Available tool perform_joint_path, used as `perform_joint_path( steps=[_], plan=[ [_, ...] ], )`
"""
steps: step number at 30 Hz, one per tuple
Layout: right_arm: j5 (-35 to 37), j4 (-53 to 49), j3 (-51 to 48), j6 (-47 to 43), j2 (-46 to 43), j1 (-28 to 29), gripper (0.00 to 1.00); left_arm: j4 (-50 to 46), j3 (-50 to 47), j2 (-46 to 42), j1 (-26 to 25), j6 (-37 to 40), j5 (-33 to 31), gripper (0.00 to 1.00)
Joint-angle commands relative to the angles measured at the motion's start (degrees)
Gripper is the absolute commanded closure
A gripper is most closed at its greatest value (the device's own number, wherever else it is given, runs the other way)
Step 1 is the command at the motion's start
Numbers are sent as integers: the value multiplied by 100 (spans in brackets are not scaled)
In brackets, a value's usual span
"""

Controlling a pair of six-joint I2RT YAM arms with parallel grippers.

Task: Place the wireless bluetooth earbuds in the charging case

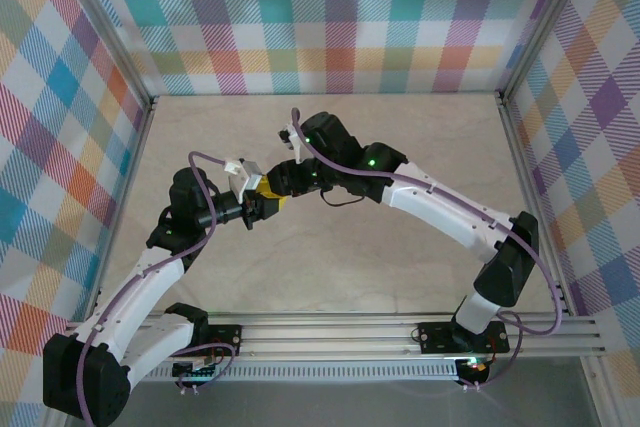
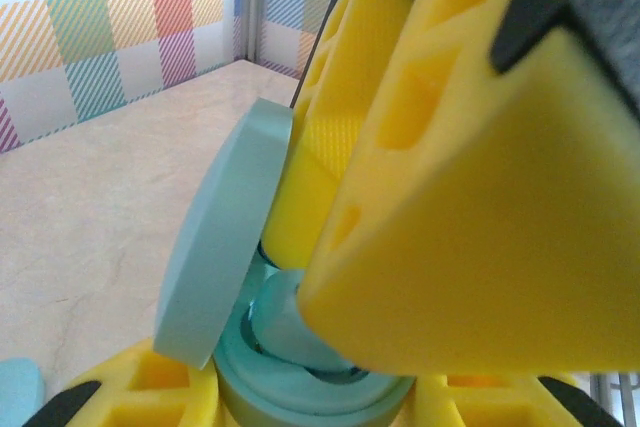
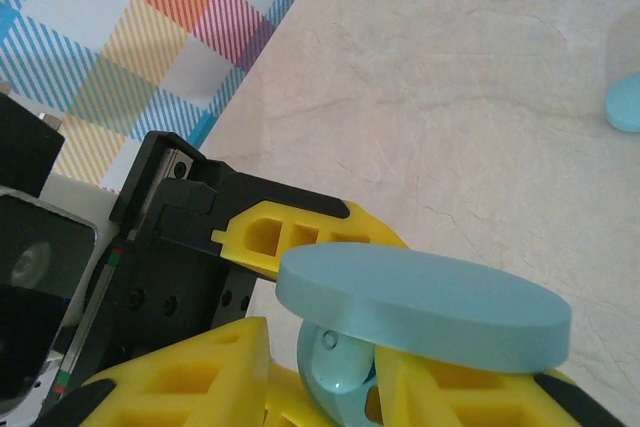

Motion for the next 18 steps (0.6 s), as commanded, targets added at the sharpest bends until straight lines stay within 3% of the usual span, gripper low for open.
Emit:
perform_joint_path(
  steps=[1,18],
  plan=[
    [247,-250,129,-61,-183,-19,64,269,42,-87,-76,125,154,100],
    [-1,-740,736,-383,-602,-132,68,251,31,-103,-76,158,167,100]
  ],
)
